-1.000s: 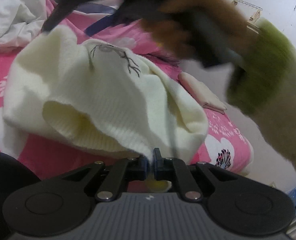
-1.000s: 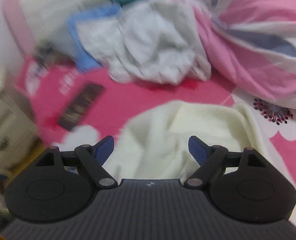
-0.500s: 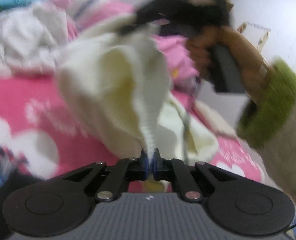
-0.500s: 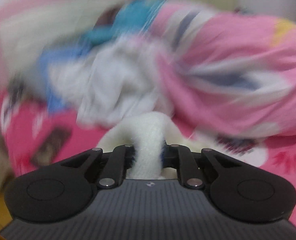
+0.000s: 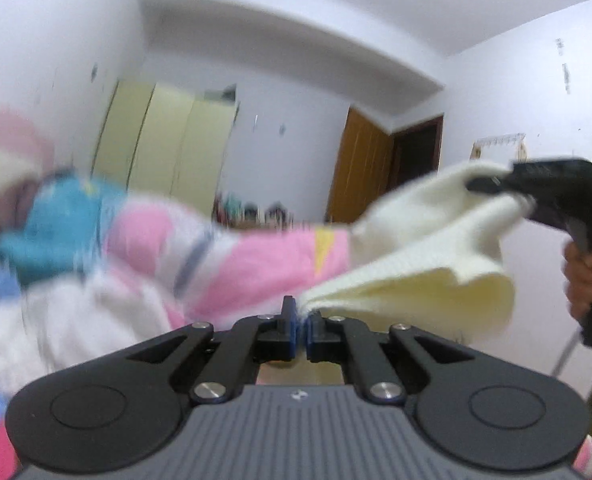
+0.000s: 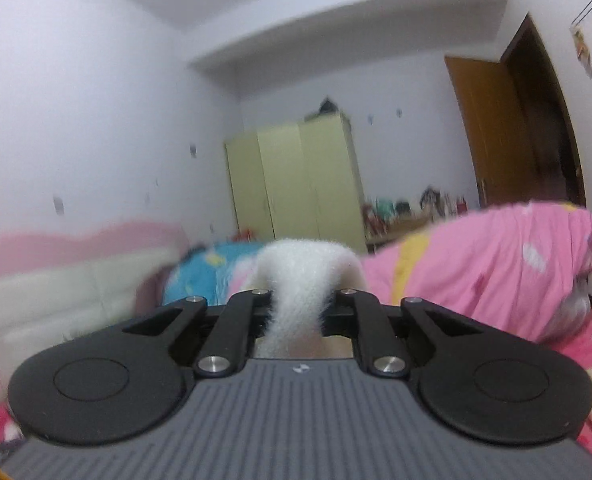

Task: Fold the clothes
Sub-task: 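Lift the sweater high with both grippers and shake it open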

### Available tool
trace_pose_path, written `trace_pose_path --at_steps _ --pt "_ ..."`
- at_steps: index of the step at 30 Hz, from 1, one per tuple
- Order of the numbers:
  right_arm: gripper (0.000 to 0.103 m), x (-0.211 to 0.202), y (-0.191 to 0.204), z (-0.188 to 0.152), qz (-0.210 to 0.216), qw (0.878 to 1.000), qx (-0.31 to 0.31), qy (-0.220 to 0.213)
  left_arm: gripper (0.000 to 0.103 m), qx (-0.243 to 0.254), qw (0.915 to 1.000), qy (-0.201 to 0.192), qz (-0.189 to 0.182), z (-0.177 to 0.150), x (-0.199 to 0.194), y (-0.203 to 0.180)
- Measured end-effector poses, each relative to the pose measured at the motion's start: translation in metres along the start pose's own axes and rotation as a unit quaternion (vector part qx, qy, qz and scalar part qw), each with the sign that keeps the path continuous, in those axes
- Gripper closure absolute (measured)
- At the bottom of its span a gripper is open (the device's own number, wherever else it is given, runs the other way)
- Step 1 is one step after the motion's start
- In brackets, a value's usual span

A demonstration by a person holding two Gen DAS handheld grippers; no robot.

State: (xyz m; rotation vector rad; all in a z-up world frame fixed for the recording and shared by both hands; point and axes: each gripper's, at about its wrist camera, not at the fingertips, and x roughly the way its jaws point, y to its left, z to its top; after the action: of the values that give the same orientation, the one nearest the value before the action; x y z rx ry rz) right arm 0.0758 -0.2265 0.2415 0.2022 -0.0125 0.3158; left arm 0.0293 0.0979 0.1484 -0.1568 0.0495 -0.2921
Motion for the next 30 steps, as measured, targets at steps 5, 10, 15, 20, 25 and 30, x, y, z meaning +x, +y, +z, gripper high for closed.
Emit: trace_pose_path --at_steps 5,10,15,20,25,30 --pt "0.094 -0.028 -0.010 0.024 0.007 0.999 0.013 -0.049 0.098 0.042 0.9974 -0.058 0.002 0.047 -0.004 -0.017" --pt "0.094 -0.048 -0.011 0.047 0.015 0.996 0.003 -0.089 0.098 0.054 0.9949 -0.085 -0.008 0.082 -0.005 -0.031" --pt "0.094 -0.061 -0.010 0.077 0.028 0.992 0.000 -0.121 0.098 0.061 0.9916 -0.113 -0.021 0.118 -0.009 -0.043" --pt "0.094 -0.079 -0.013 0.106 0.046 0.987 0.002 -0.152 0.098 0.073 0.9859 -0.146 -0.038 0.155 -0.014 -0.061" --pt "0.094 -0.088 -0.020 0.131 0.052 0.982 0.002 -0.180 0.098 0.090 0.9797 -0.172 -0.052 0.181 -0.010 -0.080" --pt "0.094 -0.085 -0.038 0.122 0.050 0.983 0.007 -0.177 0.098 0.085 0.9824 -0.148 -0.075 0.178 0.012 -0.087"
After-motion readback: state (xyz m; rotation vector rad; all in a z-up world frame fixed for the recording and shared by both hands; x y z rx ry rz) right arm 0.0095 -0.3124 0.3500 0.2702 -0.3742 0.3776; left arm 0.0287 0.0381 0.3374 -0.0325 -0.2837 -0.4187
